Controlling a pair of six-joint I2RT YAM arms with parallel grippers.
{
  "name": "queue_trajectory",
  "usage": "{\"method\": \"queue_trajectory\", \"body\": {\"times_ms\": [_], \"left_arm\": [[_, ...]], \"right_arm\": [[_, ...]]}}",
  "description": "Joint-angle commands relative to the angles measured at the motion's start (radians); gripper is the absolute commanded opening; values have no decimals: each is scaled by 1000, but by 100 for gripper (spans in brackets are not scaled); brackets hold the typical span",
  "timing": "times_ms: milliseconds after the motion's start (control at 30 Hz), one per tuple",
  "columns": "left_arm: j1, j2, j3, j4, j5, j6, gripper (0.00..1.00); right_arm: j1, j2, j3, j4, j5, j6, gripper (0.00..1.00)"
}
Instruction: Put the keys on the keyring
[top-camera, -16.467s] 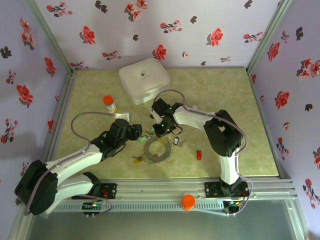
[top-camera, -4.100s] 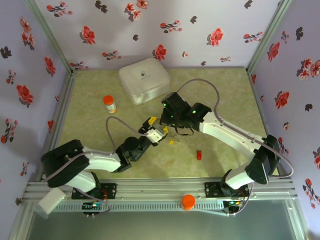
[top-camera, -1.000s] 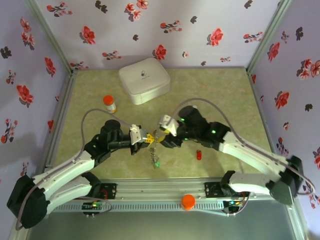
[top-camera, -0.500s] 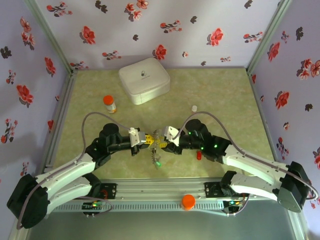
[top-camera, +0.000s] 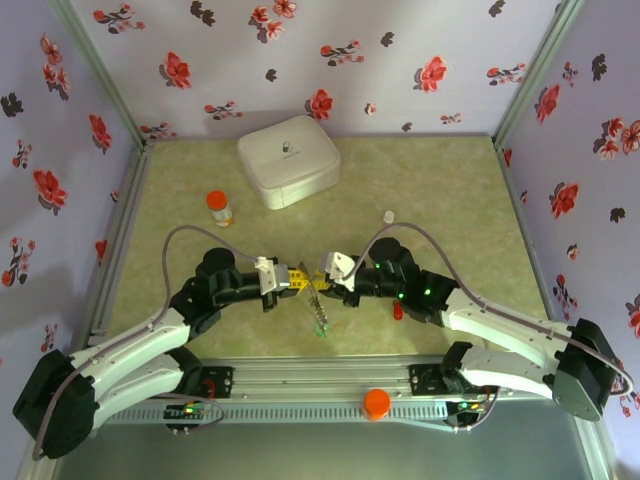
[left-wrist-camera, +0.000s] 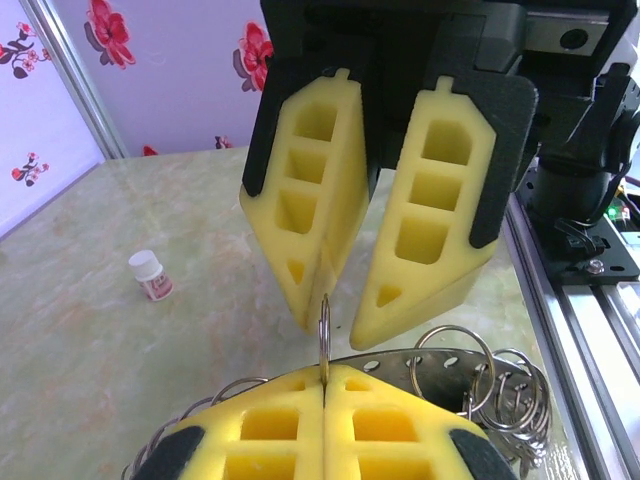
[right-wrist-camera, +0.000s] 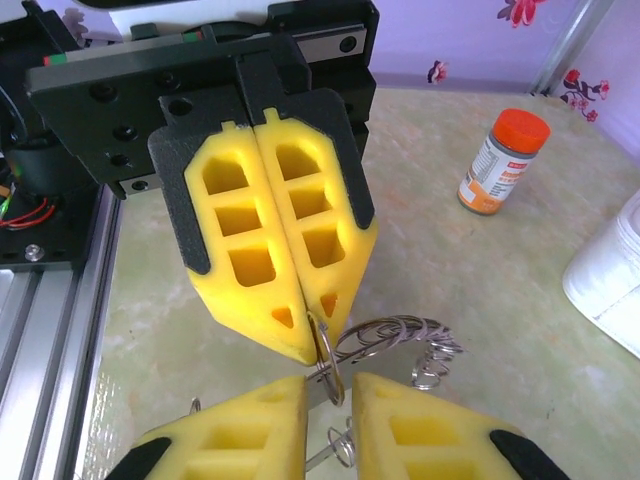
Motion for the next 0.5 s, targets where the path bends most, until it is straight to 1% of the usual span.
{"method": "queue_trajectory", "body": {"times_ms": [0, 33, 100, 167, 200, 267, 333, 467], "left_arm": [[0, -21, -1, 76, 29, -6, 0], [1, -20, -2, 75, 29, -6, 0], [1, -21, -1, 72, 29, -7, 0], [0, -20, 6, 59, 28, -10, 2], [1, -18, 11, 45, 25, -6, 8], [1, -20, 27, -2, 25, 11, 14], [2, -21, 45, -55, 19, 34, 17], [0, -24, 64, -89, 8, 51, 18]], "right_arm": [[8, 7, 8, 50, -23, -8, 14], [9, 7, 10, 51, -25, -9, 11], [9, 8, 16, 41, -32, -17, 0], [9, 9, 29, 10, -43, -31, 0], [8, 9, 39, -11, -46, -39, 0], [11, 7, 58, -52, -46, -64, 0], [15, 7, 83, -99, -33, -90, 0], [30, 27, 147, -224, -2, -145, 0]]}}
